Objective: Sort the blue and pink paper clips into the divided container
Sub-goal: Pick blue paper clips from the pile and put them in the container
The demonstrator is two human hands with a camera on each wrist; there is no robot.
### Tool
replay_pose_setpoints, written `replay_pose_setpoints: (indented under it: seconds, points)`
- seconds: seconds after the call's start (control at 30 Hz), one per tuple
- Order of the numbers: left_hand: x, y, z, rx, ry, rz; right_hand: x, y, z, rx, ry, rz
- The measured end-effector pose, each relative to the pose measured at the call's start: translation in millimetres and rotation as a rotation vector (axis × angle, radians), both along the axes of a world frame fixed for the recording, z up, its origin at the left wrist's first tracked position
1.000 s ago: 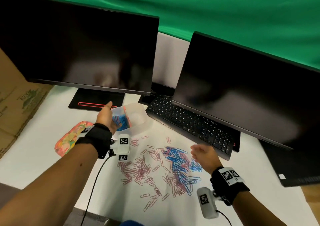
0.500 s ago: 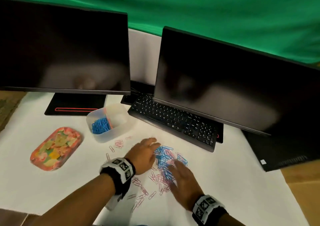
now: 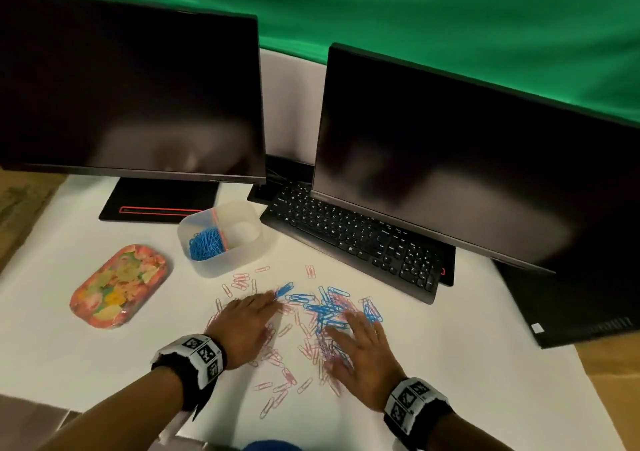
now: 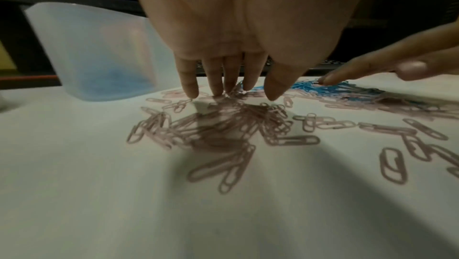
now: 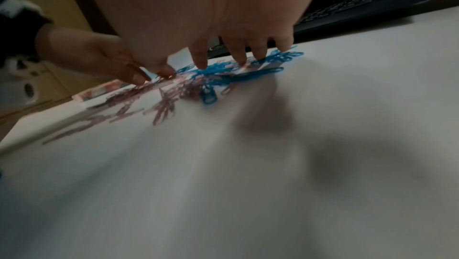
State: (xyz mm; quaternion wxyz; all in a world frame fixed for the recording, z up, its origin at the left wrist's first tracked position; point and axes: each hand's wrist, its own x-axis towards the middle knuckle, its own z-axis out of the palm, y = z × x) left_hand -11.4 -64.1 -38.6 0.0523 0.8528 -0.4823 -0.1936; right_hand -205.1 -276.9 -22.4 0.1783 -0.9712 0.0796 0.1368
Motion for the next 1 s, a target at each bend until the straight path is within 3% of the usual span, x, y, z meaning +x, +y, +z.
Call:
replay_pose_setpoints:
  seconds: [0.1, 0.2, 0.3, 0.47, 0.6, 0.73, 1.0]
  points:
    - [3, -3, 6, -0.188, -0.039, 0.113, 23, -10, 1, -0.009, -0.133, -0.144]
    - [10, -23, 13, -0.250, -0.019, 0.315, 54, -15, 9, -0.007, -0.121, -0.195]
    - [19, -44, 17, -0.139, 0.030, 0.428, 77, -15, 17, -0.021, -0.052, -0.205]
    - [26, -65, 18, 0.143, -0.062, 0.371, 89, -15, 18, -0.011, -0.005, -0.210]
    - [31, -66, 19, 0.185, 0.035, 0.452, 86, -21, 17, 0.017, 0.018, -0.209]
    - [37, -60, 22, 0.051, 0.205, 0.564, 84, -25, 15, 0.042, -0.005, -0.207]
    - [48, -46, 34, -0.494, 0.693, 0.921, 97, -27, 15, 0.132, 0.004, -0.241]
